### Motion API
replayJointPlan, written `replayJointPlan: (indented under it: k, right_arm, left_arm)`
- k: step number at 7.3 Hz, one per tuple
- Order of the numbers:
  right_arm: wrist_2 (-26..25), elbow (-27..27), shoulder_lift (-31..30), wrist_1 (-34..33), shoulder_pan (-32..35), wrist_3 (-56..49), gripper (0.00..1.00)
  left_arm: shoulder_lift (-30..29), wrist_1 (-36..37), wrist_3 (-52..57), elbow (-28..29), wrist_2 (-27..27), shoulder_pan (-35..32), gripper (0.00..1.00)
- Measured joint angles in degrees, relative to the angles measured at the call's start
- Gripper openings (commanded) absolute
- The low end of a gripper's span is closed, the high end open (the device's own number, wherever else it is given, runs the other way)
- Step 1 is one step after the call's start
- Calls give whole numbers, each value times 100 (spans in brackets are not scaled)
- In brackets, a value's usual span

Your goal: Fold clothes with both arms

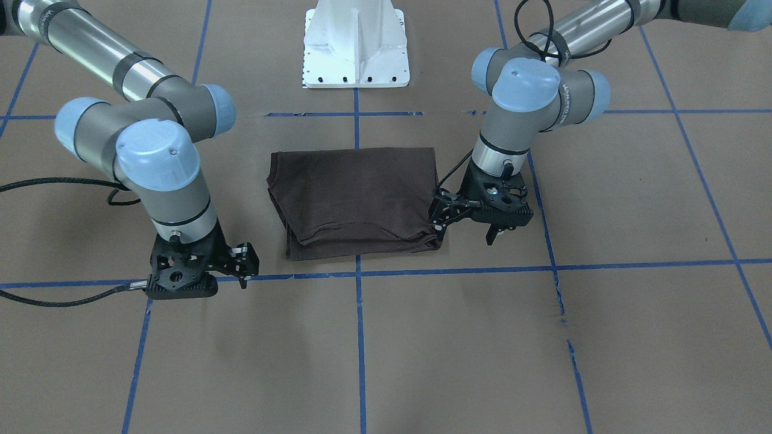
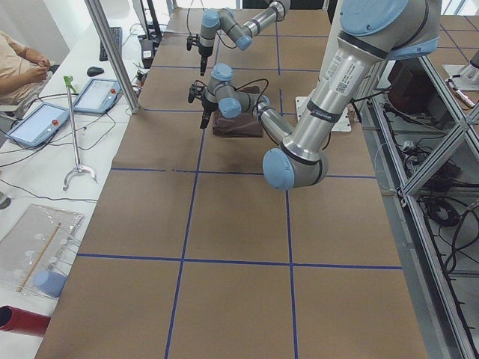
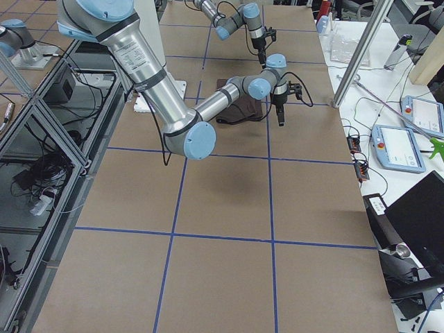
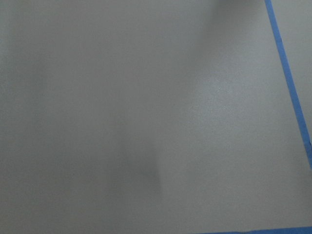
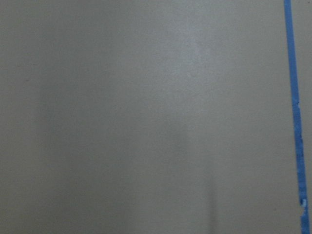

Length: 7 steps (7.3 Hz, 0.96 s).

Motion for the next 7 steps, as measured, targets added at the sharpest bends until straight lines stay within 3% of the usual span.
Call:
replayJointPlan:
  k: [4,7]
  right_arm:
    - [1019,792,-1233,-566,1666,-2678,100]
    - [1649,884,-2766,-481,3087,-4929,100]
  left_arm:
    - [1045,1253,1635,-1692,-181,-689,100]
    - [1948,1436,3576,-1991,-710,-1886,100]
